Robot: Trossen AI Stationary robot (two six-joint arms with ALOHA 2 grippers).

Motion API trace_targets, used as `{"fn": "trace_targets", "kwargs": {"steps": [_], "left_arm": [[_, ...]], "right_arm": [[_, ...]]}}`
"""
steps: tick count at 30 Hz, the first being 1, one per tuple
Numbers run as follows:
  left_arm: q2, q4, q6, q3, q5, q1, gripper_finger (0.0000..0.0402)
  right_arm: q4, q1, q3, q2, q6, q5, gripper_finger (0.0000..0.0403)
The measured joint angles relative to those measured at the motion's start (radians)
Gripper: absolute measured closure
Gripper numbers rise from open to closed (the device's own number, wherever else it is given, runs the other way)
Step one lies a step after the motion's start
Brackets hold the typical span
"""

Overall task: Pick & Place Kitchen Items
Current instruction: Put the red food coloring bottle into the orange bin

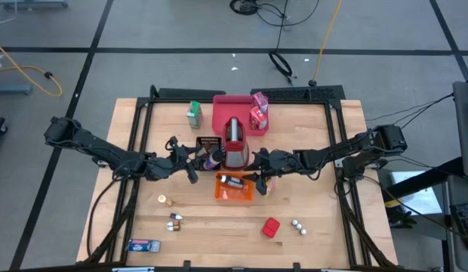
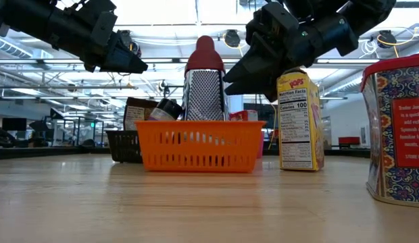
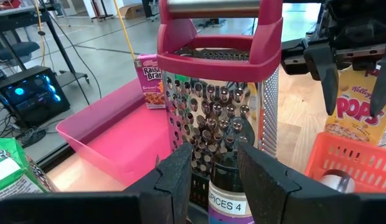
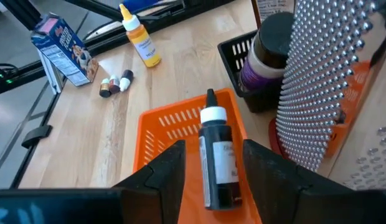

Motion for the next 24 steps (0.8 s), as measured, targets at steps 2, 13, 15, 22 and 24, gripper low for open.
{"fn": "trace_targets", "kwargs": {"steps": [2, 13, 15, 22, 24], "left_arm": [[0.0, 0.0, 0.0, 0.0, 0.0, 0.0, 0.027], [0.0, -0.023, 0.0, 0.0, 0.0, 0.0, 0.027], [0.0, -0.023, 0.0, 0.0, 0.0, 0.0, 0.027], [0.0, -0.023, 0.0, 0.0, 0.0, 0.0, 0.027], [0.0, -0.023, 0.0, 0.0, 0.0, 0.0, 0.027]], "right_arm": [[0.002, 0.0, 0.0, -0.006, 0.0, -0.002, 0.0253], [-0.087, 0.102, 0.0, -0.174, -0.055, -0.135, 0.0253], [-0.143, 0.154, 0.0, -0.206, -0.063, -0.154, 0.0253], [-0.177, 0.376, -0.042, -0.263, 0.02, -0.073, 0.0253], [-0.177, 0.437, -0.055, -0.265, 0.073, 0.005, 0.0253]]}}
